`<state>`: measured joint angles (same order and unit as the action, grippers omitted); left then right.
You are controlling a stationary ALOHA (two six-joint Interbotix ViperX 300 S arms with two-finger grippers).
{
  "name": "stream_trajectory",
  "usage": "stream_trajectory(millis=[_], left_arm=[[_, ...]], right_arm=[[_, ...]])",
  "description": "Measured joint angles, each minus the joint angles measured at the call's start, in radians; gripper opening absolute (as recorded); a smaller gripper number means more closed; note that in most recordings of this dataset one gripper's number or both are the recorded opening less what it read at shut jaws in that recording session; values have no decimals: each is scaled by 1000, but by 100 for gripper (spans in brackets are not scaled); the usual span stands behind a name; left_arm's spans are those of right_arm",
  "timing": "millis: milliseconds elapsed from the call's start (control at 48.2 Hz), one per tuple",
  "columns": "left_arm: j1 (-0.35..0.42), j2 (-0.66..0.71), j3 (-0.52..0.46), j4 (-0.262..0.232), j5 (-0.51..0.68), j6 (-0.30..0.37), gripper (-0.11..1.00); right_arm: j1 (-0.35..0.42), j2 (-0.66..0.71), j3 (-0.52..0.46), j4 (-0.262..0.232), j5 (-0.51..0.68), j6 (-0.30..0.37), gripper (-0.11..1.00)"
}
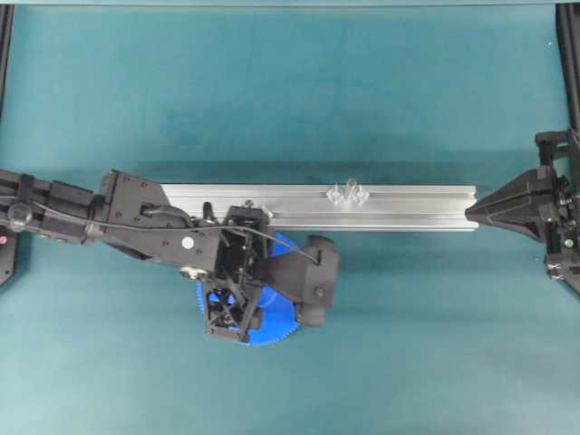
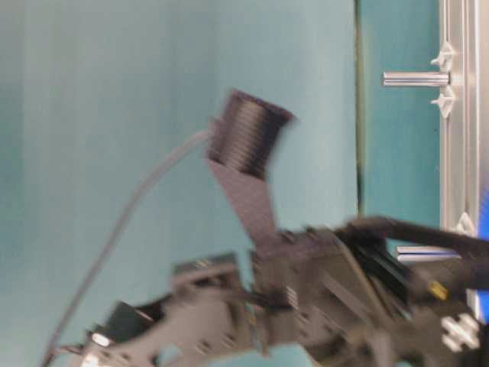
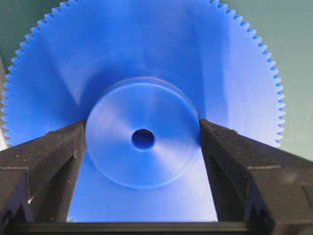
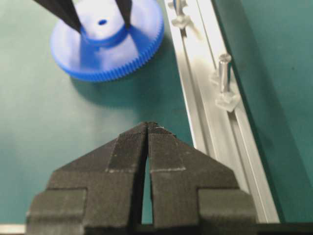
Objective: Insert the large gear onto the shaft.
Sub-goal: 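Lift the blue gear and carry it over the right shaft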
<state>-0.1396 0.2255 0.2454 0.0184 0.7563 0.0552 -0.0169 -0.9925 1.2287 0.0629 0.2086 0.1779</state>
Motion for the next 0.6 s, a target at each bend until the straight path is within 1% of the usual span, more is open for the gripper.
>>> stream_trajectory(millis=[270, 374, 457, 602], left_arm=[[2, 2, -109, 2, 94, 91, 79], [6, 2, -146, 2, 118, 143, 79], [21, 2, -170, 2, 124, 187, 79], [77, 2, -207, 3, 126, 222, 79]], right_arm=[[0, -6, 6, 0, -8, 0, 6], [-2, -15, 12, 0, -15, 0, 6], [-2, -28, 15, -2, -17, 0, 6], [0, -52, 28, -2, -17, 0, 6]])
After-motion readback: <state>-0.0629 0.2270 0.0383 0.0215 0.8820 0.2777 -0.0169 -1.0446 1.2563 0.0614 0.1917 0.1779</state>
